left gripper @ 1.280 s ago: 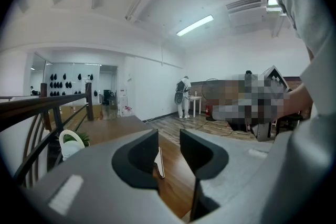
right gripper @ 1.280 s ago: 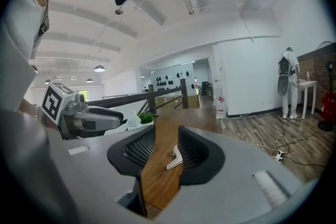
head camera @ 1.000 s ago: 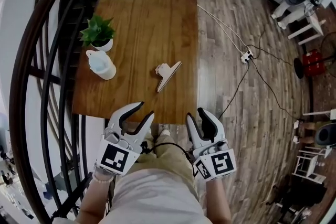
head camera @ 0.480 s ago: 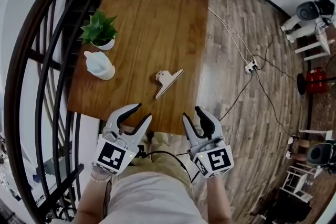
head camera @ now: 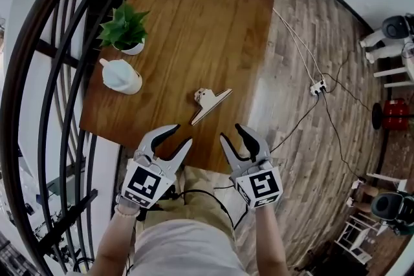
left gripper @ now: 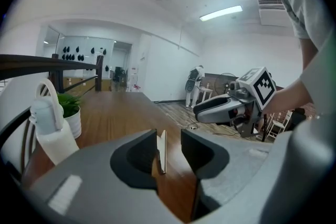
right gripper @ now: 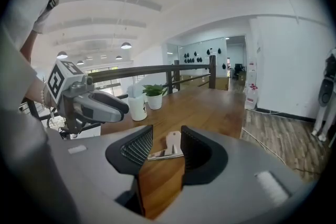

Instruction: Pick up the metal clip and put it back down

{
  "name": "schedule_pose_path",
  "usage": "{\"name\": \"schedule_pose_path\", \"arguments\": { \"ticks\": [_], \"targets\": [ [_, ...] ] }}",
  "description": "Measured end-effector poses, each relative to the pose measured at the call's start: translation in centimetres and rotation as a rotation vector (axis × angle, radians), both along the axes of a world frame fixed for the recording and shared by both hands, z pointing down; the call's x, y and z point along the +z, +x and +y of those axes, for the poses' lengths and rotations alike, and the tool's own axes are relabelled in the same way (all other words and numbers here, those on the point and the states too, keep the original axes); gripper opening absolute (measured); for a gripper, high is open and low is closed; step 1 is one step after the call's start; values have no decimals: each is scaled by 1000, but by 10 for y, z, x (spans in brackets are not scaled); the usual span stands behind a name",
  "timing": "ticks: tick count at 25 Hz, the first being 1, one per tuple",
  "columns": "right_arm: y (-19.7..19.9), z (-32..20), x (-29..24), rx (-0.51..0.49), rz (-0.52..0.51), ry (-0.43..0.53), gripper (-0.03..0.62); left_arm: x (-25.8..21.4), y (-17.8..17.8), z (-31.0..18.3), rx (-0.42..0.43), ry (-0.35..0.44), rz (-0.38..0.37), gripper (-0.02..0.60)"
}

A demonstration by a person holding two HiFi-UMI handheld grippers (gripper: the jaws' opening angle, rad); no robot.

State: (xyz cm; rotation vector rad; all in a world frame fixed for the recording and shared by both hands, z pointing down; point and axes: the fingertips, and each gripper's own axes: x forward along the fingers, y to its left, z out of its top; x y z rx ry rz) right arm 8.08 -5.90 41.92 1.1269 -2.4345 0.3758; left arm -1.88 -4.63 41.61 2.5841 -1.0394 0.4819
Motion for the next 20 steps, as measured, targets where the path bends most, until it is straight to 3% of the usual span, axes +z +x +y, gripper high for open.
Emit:
{"name": "schedule_pose_path", "arguments": {
  "ticks": [10,20],
  "targets": [
    [3,-40,50,-164,92,-51,186,54,4,-21,-56,-80,-55,138],
    [-1,-65,92,-383,233,-62,195,99,19,-29,-58,-155,-91,138]
  ]
}}
